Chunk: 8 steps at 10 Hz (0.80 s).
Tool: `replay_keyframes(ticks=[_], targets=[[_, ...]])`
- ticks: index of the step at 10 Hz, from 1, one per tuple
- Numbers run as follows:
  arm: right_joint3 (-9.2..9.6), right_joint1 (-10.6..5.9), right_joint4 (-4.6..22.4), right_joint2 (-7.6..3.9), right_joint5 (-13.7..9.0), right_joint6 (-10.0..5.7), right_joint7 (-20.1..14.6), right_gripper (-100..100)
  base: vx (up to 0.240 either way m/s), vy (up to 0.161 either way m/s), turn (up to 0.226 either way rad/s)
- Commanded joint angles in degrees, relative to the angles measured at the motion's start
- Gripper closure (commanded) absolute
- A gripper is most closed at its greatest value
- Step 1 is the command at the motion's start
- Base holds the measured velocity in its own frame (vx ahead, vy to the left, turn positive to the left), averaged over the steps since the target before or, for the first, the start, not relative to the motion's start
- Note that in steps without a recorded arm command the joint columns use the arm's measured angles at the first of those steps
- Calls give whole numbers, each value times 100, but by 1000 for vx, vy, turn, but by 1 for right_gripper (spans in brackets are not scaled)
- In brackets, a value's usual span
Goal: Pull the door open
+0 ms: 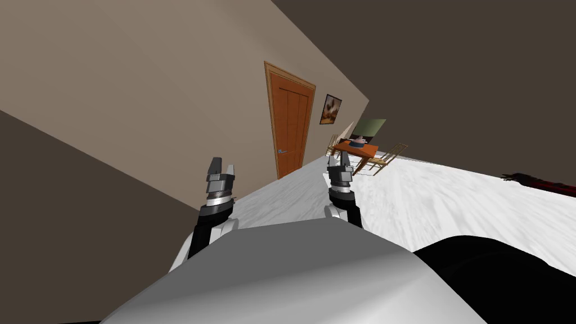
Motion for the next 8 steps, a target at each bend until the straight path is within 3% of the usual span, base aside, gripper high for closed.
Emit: replay_keyframes(ticks=[1,8], targets=[[-21,-66,174,-41,-6,-30,-12,-100,57,-105,152],[-123,-392,1032,-194,-37,-177,-71,-100,85,-7,75]])
